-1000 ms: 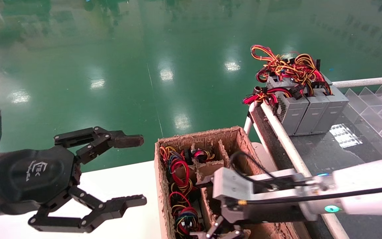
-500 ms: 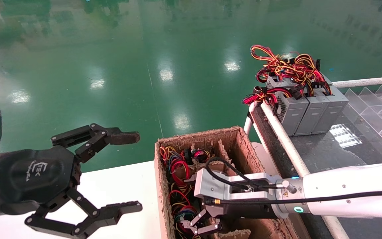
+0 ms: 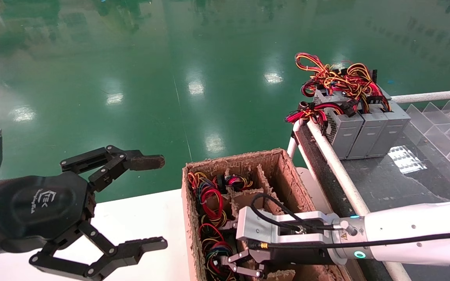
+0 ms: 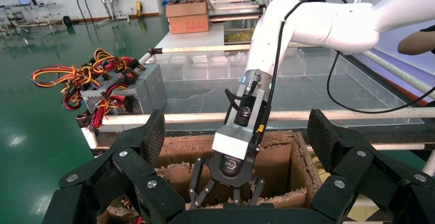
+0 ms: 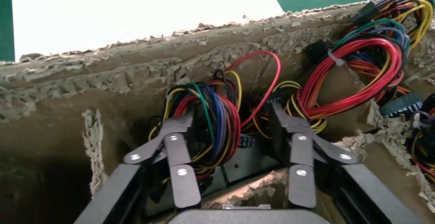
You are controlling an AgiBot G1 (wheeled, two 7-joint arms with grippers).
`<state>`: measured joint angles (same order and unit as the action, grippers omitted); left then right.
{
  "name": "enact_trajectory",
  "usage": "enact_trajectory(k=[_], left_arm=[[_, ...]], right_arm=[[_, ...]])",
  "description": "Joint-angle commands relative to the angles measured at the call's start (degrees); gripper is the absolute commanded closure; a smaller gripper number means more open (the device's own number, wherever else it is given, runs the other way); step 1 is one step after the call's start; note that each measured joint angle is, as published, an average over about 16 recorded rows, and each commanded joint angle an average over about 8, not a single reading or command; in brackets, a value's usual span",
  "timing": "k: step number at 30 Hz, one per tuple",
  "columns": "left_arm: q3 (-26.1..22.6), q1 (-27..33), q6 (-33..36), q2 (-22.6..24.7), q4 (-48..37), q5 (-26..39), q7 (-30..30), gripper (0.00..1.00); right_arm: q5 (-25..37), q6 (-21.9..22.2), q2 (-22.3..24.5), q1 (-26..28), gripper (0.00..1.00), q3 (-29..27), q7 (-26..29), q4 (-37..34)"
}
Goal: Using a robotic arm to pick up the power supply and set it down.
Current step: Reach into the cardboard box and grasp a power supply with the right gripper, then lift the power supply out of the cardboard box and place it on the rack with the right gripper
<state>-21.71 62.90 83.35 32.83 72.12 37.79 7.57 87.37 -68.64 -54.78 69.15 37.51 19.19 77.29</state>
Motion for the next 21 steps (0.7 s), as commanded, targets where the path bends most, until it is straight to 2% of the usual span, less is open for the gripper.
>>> enact_trajectory(k=[1,14,21], left_arm=[[0.0,0.0,0.0,0.0,0.0,0.0,0.0,0.0],[0.0,0.0,0.0,0.0,0.0,0.0,0.0,0.0],[-0.01,0.0,0.0,0.0,0.0,0.0,0.0,0.0]], right_arm=[[-0.08,0.08,0.07,-0.23,1.0,-0.03,-0.38,-0.03],[-0.24,1.06,-0.32,-0.84,1.0,-0.25,-0.68,-0.22],[-3.1,1.68,0.82,-1.71,1.0,-2.0,-1.99,-0.23]])
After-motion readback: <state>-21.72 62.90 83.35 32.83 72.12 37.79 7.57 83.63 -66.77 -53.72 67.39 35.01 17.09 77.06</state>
